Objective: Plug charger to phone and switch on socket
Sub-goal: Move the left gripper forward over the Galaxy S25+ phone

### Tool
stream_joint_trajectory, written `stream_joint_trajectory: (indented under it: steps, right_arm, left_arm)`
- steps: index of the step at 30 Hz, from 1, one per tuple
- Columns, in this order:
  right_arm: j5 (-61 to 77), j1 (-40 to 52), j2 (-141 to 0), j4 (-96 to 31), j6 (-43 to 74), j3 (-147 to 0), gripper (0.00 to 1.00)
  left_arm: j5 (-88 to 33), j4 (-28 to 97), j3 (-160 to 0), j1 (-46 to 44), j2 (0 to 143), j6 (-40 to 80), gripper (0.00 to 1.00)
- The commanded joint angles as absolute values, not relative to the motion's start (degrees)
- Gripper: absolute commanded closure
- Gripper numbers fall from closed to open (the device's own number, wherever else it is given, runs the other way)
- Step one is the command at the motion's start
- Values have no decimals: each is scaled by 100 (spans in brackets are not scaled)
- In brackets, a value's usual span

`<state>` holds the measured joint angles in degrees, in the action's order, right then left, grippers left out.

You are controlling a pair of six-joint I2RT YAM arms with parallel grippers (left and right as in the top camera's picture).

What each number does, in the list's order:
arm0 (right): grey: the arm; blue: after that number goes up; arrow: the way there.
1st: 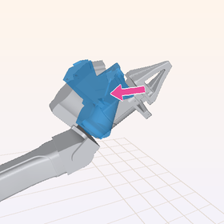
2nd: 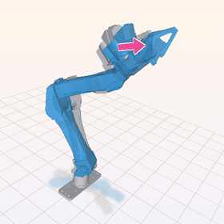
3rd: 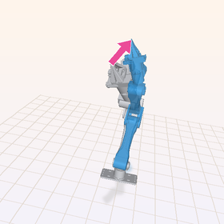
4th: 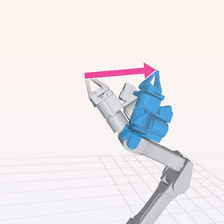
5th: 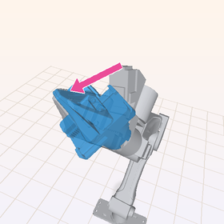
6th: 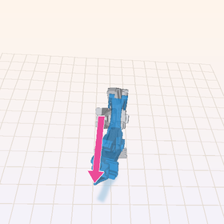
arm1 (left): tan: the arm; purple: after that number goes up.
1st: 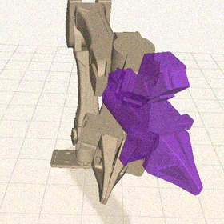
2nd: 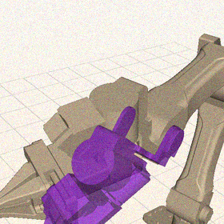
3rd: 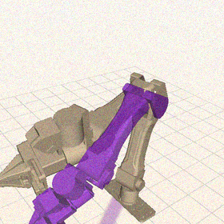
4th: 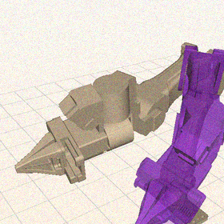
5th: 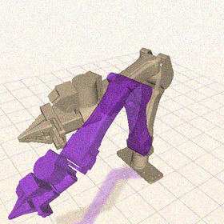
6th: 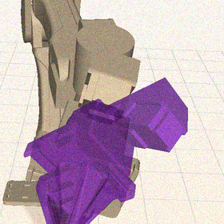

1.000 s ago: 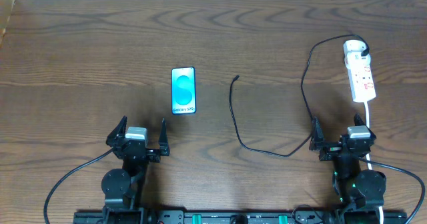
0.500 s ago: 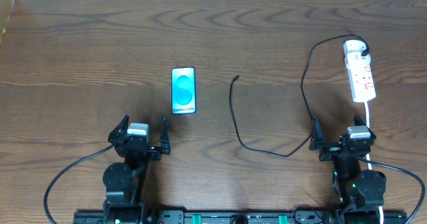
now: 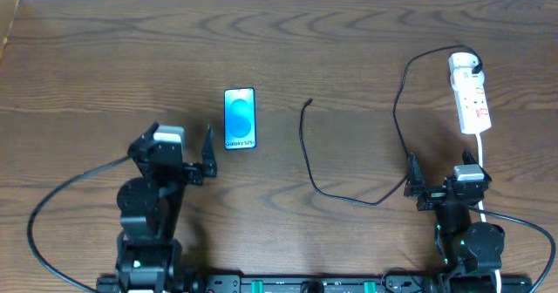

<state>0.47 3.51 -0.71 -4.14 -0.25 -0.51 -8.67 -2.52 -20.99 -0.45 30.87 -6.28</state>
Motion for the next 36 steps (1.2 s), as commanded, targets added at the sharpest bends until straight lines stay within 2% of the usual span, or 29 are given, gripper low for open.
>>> stream_joint_trajectory:
  steps: [1,7,15,30,36]
  right_arm:
    - [75,384,-45,-429,56,-32,1]
    - [75,384,-45,-429,56,-32,1]
    - [75,384,-45,-429,56,-32,1]
    - [78,384,-45,-429,56,-32,1]
    - [75,384,-45,-429,56,-32,1]
  left_arm:
    - [-1146,-82,-2834,-62,3693,-480,1]
    - [-1466,701,-3975,-62,4674,-478,1]
    - [-1758,2401,-5959,-69,6125,-484,1]
    - [-1498,5743,-9386,-589,9268,-443,1]
    - [-1785,5819,-9559,-624,9800,-443,2]
